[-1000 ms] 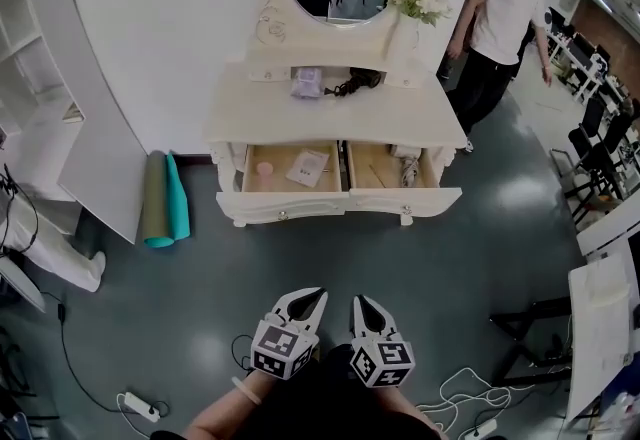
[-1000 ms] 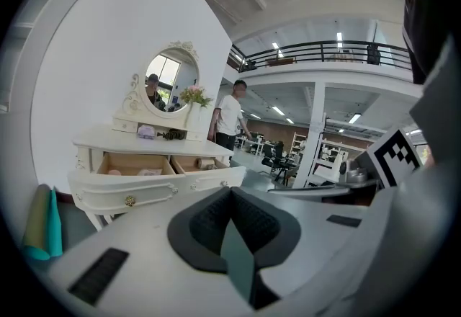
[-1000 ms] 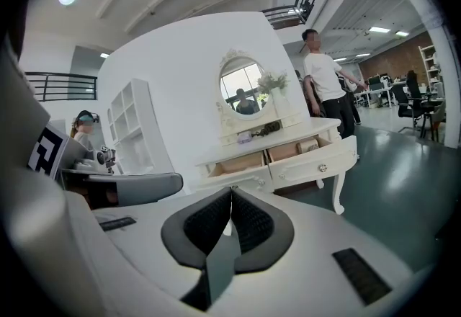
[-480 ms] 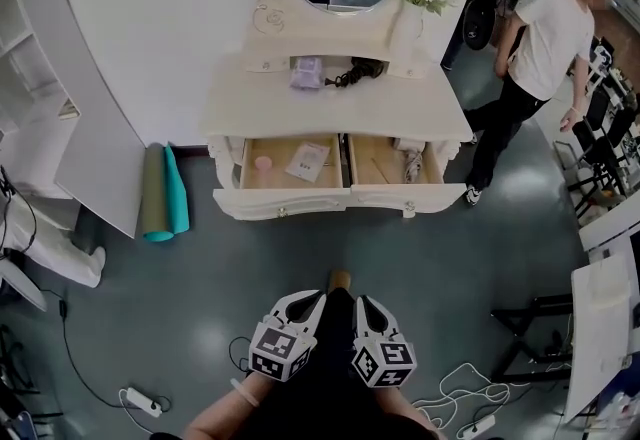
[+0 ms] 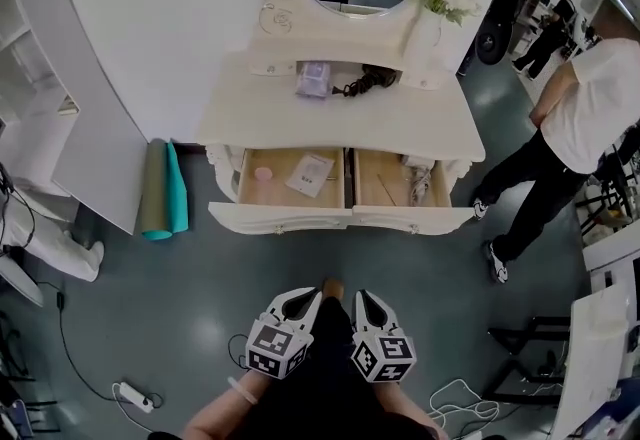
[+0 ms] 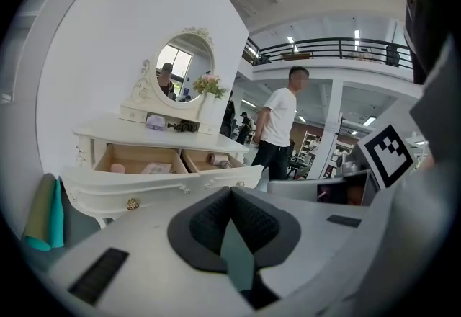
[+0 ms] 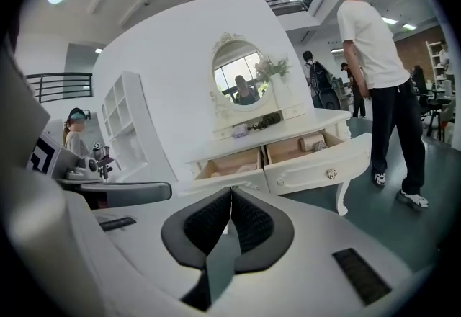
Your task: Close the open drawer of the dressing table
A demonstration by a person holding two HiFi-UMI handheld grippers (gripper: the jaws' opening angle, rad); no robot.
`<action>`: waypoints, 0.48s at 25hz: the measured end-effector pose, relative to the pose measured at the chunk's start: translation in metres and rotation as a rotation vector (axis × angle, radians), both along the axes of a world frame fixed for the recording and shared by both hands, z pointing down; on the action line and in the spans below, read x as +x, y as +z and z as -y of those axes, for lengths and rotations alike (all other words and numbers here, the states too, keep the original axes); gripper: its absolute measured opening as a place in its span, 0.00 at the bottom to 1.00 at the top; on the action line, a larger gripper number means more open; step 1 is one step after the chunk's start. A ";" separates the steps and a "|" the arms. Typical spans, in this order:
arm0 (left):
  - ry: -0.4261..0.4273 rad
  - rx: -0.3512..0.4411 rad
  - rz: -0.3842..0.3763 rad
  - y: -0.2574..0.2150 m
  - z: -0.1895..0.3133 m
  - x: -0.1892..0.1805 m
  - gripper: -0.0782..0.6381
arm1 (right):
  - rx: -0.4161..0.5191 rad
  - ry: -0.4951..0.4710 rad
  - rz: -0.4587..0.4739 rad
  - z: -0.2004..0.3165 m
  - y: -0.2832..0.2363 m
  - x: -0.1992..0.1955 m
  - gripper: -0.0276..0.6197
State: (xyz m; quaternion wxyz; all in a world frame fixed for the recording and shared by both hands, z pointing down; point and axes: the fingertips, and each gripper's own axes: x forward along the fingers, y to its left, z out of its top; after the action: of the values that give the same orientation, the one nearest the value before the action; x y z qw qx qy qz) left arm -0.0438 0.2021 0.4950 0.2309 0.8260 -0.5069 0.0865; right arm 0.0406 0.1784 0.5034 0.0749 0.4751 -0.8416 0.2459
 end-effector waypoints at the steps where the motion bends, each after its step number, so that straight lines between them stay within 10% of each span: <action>1: -0.003 -0.001 0.000 0.001 0.009 0.001 0.13 | -0.003 0.002 0.002 0.010 0.000 0.002 0.08; 12: -0.011 -0.030 0.023 0.013 0.101 0.005 0.13 | -0.005 0.022 -0.001 0.115 -0.001 0.019 0.08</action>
State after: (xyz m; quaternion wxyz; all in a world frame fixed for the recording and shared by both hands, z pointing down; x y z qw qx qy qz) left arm -0.0387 0.1010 0.5077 0.2380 0.8185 -0.5127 0.1025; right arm 0.0599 0.0632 0.5019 0.0740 0.4841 -0.8357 0.2485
